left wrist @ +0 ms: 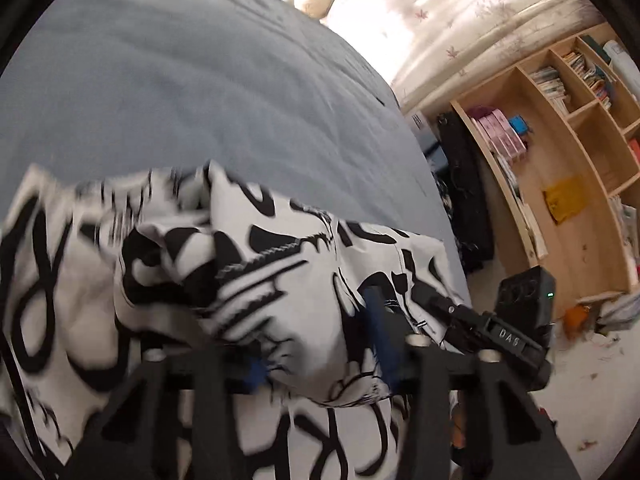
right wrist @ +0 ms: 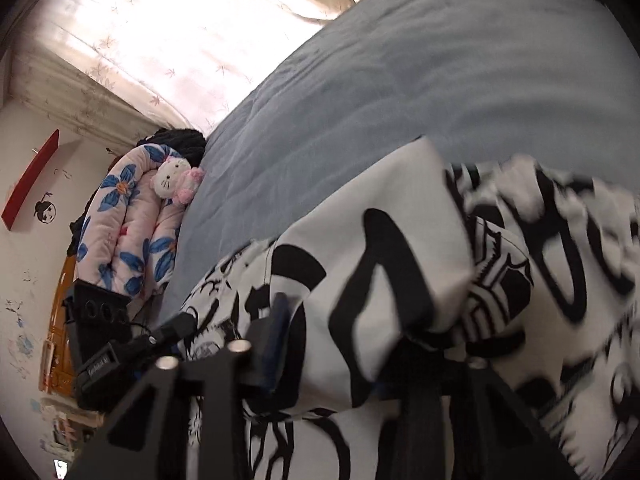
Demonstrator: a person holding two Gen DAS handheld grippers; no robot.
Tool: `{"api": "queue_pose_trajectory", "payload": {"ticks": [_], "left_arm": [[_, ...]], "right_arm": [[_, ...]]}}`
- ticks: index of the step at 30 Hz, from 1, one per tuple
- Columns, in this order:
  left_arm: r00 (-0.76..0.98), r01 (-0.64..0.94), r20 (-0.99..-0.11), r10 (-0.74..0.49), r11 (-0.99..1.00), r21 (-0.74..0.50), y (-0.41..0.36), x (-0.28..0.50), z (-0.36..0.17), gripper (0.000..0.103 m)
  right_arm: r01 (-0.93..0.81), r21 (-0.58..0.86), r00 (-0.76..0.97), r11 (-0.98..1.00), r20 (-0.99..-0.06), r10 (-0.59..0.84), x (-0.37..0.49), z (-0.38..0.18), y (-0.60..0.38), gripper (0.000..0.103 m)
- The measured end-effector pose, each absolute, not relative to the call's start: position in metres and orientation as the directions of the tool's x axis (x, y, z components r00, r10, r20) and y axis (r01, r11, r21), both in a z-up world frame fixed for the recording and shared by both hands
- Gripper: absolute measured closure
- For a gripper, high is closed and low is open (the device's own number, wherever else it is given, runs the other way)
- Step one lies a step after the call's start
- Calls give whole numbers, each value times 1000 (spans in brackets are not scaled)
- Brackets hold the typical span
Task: Fold large clothes
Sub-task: 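Lift and roll the hoodie bundle over with both grippers, then carry the held hoodie bundle and flip it over with both grippers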
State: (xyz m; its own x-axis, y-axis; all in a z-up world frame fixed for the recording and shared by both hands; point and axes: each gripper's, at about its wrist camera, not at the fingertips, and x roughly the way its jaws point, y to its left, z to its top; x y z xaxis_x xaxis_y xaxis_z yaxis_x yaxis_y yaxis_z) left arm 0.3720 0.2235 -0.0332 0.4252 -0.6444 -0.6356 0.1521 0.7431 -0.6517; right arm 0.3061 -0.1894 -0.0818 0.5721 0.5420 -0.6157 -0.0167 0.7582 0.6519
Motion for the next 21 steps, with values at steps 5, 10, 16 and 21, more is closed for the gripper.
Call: {"api": "queue_pose_trajectory", "payload": {"ticks": [5,10,16,21], "left_arm": [[504,117,-607,-614,745,-657,224,405,-31,75],[485,56,-599,-638,706,-706,227,419,-52,75],[416,45,-566,-712,638,-769,238,405,-81,73],[407,65,-543,-734,616,-785,234,392,-75,73]], "right_arm": [[-51,594,643,803,-596,482,348,-57,-186,84],[-31,648,577,761,-610,543,358,-68,-194,79],[-175,646,492,743,-596,634,313,-85,-185,43],[-276,537,459,797,-655,600,286,-94,-165,39]]}}
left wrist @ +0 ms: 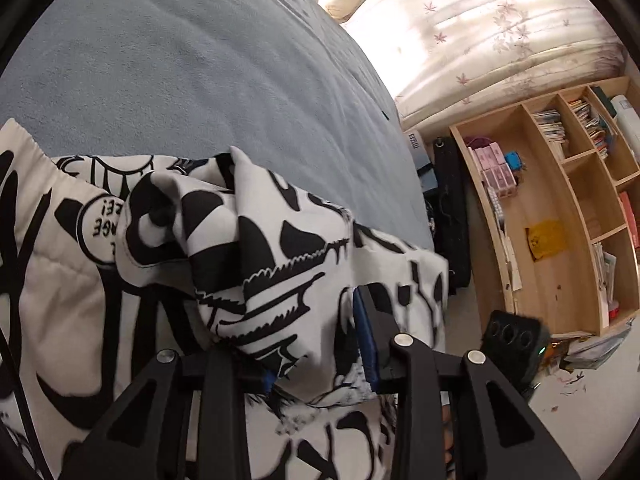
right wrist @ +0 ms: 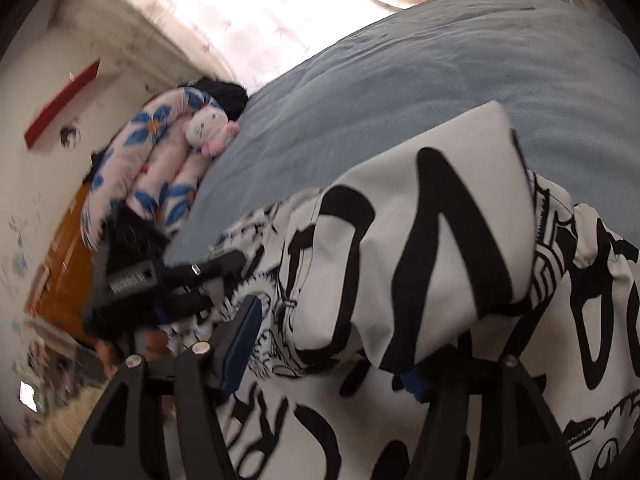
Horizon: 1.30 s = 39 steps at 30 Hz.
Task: Fold large clothes
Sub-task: 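Carry the held hoodie bundle and flip it over with both grippers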
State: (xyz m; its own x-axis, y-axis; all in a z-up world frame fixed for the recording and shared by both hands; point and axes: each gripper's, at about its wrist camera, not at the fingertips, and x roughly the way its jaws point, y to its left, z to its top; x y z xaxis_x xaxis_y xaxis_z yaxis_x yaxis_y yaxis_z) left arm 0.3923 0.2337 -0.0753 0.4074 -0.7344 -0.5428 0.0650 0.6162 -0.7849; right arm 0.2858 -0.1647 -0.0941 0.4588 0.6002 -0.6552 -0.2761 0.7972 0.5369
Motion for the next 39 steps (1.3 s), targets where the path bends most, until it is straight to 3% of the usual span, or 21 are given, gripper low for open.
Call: {"api": "queue_pose_trajectory", "payload": {"ticks": [4,7,10,12,13,14,21,25,30,35,39], "left_arm": [[423,67,-501,-755,578,-813,229,389,-54,73],[436,81,-509,-742,596,-799,227,386,-37,74],[436,66,-528,-728,612,-788,225,385,-26,75],[436,51,-551,-711,631,-774,224,385,-20,77],[435,45,-560,-706,638,-769,226,384,-17,78],[427,36,-566,-705,639,-768,229,383,-15,80],[424,-2,-599,-679,661,-750,252,368,10,81],[384,29,-618,-686,678,-734,254,344,12,82],[315,94,-668,-675,722,-685,256,299,-4,82],[204,83,-736,-645,761,-644,264,268,-59,82],[154,28,-731,-665,743,-669,280,258,-95,81]], "right_arm": [[-326,471,481,819,-663,573,273,-94,-154,36],[-344,480,485,807,-645,590,266,-95,-150,31],[-378,387,527,841,-656,539,258,-90,-138,34],[-415,316,546,853,-663,512,252,-84,-131,54],[-426,302,537,853,-674,507,253,-79,-128,81],[-418,321,530,850,-674,514,255,-74,-129,85],[-264,694,533,669,-473,701,254,-28,-189,88],[-178,797,489,577,-438,755,241,-28,-208,88],[-141,805,434,577,-473,767,202,-41,-209,88],[-109,724,336,681,-618,710,171,-82,-193,88],[-78,690,274,719,-679,681,155,-113,-191,87]]}}
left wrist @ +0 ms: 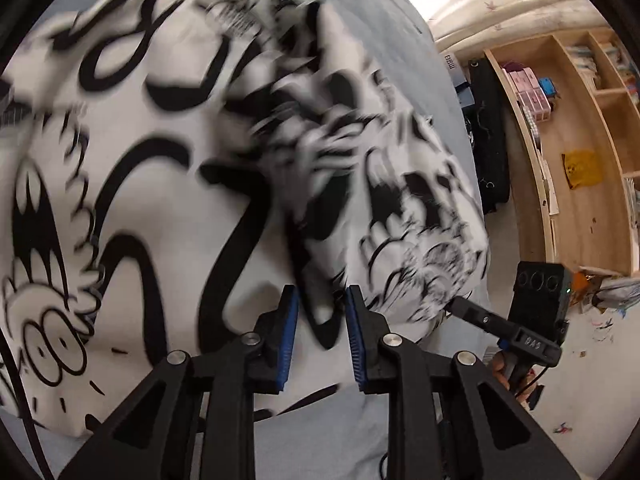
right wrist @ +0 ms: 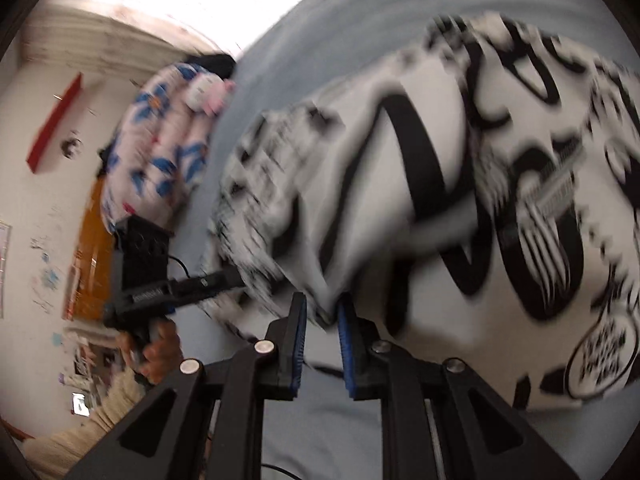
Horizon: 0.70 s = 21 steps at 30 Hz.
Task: Fold large clothes
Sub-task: 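Carry the held hoodie bundle and flip it over with both grippers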
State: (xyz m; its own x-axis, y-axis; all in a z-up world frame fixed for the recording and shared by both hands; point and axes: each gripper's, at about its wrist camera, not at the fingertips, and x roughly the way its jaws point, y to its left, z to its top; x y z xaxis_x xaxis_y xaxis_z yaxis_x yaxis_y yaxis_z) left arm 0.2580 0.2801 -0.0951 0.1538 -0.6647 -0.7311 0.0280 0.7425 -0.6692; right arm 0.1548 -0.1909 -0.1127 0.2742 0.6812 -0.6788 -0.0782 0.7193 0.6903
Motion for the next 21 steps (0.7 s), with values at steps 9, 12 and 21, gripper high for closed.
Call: {"api": "queue_pose_trajectory", "payload": {"ticks": [9,12,21], "left_arm": [[247,35,-610,-753,636,-771,316,279,-96,40],[271,41,-534,-801,564,-825,328,296,-95,39],[290,29,-415,-862,441,-897,337,344,-103,35]], "right_arm": [[-4,806,452,591,-526,720,161,-103,-237,28],[51,850,464,524,-485,742,180,-117,-245,28],[135,936,524,326,-346,778,225,-155,-264,28]]}}
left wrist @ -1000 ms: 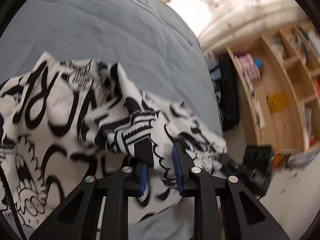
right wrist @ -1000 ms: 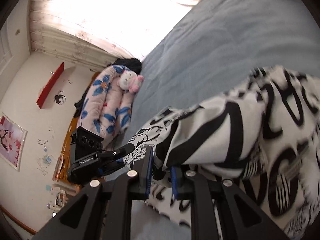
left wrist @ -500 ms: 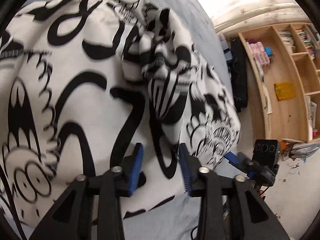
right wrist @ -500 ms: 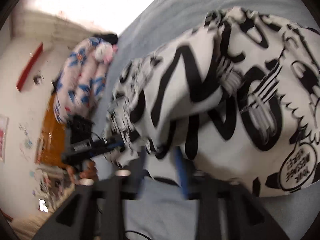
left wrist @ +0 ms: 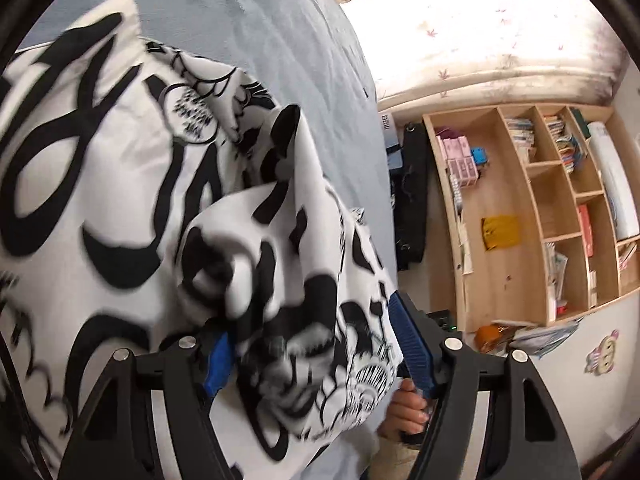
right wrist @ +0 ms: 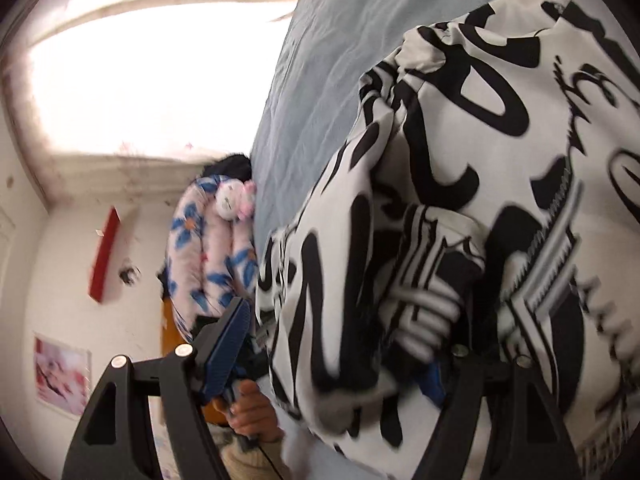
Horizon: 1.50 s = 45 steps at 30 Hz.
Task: Fold large clothes
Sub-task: 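Carry the held hoodie bundle and flip it over with both grippers, then lower the hoodie bundle onto the bed and open both grippers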
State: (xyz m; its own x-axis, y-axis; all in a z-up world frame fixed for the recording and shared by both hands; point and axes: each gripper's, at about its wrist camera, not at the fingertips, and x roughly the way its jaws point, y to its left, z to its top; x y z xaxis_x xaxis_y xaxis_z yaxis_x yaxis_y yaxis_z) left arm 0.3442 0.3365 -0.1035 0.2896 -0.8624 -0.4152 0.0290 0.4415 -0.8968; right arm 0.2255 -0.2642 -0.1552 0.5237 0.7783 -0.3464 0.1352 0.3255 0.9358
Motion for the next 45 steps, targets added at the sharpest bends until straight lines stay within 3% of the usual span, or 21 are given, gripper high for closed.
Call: {"api": "queue_pose_trajectory", "payload": {"ticks": [5,6,7,8,9,11,15,17,20,24,28,31,34,39,45], "left_arm": [[282,26,-509,-813,537,-843,308,376,-107,36],[291,28,-541,-789,572,-820,306,381,-106,39],[303,30,-567,-766,602,-798,304,384,-104,52],[316,32,-600,-735,640,-767,302,388,-101,66],[324,37,-640,-697,686,-727,300,392,-99,72],[353,83,-672,-651,737,-671,296,393,-90,90],[504,259,-664,-553,829,-495,281,373,-57,96],[548,321,-657,-518,855,-407,276,357,-53,97],[501,319,-719,-481,876,-363,277,348,-75,97],[454,267,-752,-477,879,-396,288,341,-98,95],[430,210,-778,-458,889,-407,299,343,-89,85],[465,195,-803,-373,928,-319,296,334,-71,73],[537,182,-782,-318,948,-260,298,315,-49,72],[615,168,-704,-356,931,-324,293,294,-17,72],[559,230,-725,-402,915,-330,224,302,-34,72]], "right_arm": [[169,918,549,358,-389,739,250,-166,-267,28],[161,900,558,404,-421,715,255,-163,-267,28],[146,883,571,447,-444,691,258,-159,-266,29],[125,856,589,503,-471,656,261,-152,-266,38],[82,817,598,570,-498,628,264,-143,-263,46],[1,763,609,646,-513,605,271,-128,-258,78],[-135,558,682,819,-547,486,266,-93,-237,92],[-150,476,686,867,-581,438,263,-93,-231,93],[-92,442,599,892,-691,405,266,-125,-231,92],[-70,395,569,916,-738,362,254,-139,-226,89],[-58,265,577,963,-778,249,237,-121,-217,68],[-51,215,615,975,-763,200,224,-101,-212,66],[-34,201,677,979,-716,170,204,-79,-219,65],[-83,210,747,974,-634,200,189,-52,-198,65],[-170,198,693,965,-673,259,203,-67,-143,65]]}}
